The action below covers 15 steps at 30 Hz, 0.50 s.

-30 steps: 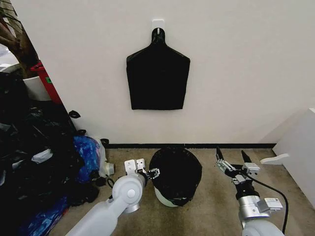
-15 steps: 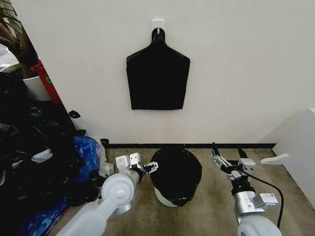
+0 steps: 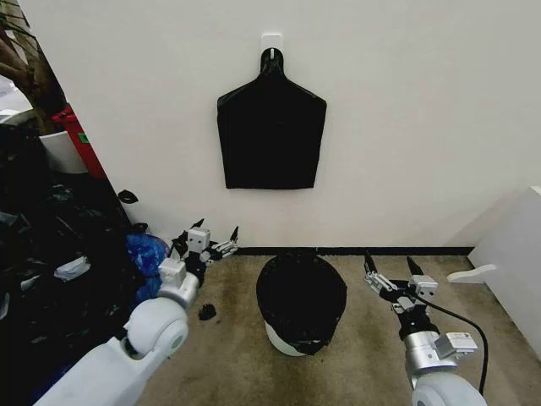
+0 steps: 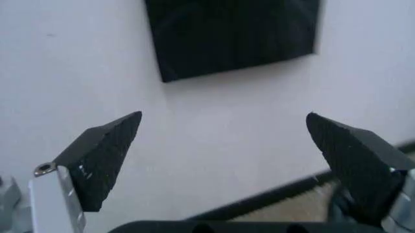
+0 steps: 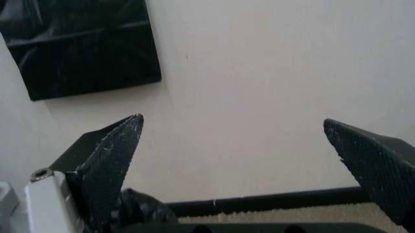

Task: Place the garbage bag over the trash bin.

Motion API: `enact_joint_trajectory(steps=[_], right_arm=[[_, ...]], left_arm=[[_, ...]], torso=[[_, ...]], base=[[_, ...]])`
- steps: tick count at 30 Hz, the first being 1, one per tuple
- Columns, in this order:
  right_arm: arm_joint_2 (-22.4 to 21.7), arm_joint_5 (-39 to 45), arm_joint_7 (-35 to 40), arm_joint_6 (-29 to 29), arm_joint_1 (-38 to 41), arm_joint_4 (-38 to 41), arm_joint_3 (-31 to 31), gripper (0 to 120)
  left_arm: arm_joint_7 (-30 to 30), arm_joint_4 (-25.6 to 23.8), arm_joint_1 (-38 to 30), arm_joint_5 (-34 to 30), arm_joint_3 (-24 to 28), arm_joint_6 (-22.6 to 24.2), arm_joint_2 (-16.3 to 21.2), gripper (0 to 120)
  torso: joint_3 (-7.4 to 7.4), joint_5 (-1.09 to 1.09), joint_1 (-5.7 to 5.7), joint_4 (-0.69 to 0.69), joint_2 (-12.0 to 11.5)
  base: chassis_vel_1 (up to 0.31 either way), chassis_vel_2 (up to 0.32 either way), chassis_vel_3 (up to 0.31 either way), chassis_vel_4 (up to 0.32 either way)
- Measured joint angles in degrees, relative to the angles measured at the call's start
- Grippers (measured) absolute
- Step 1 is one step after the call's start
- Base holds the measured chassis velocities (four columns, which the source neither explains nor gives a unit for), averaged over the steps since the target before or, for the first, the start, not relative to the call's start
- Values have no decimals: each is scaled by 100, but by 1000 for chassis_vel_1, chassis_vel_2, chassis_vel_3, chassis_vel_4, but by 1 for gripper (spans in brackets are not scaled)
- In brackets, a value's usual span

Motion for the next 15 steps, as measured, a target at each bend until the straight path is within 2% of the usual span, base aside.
enact_joint_trajectory(steps=[2, 4, 8, 11, 12, 15], right_arm=[[11, 20, -90, -10, -95, -9, 87, 100], [44, 27, -202, -12, -217, 0, 177, 100], [87, 26, -297, 7, -336, 19, 235, 100], [274, -51, -563, 134, -666, 46, 349, 100], [274, -51, -563, 134, -666, 46, 349, 100], [529, -301, -740, 442, -898, -48, 436, 100]], left_arm=[[400, -93, 506, 111, -384, -254, -29, 100], [686, -246, 1026, 141, -962, -411, -178, 100], [840, -353, 1388, 186, -1318, -472, -338, 100], [1204, -630, 2356, 359, -2151, -658, -884, 100], [1204, -630, 2356, 359, -2151, -658, -884, 100], [1447, -872, 2981, 500, -2720, -788, -1449, 100]], torso=[[0, -6, 0, 0, 0], [0, 2, 0, 1, 1], [0, -2, 0, 2, 1], [-1, -1, 0, 1, 1], [-1, -1, 0, 1, 1], [0, -1, 0, 1, 1]], base=[[0, 0, 0, 0], [0, 0, 0, 0], [0, 0, 0, 0], [0, 0, 0, 0], [0, 0, 0, 0], [0, 0, 0, 0]])
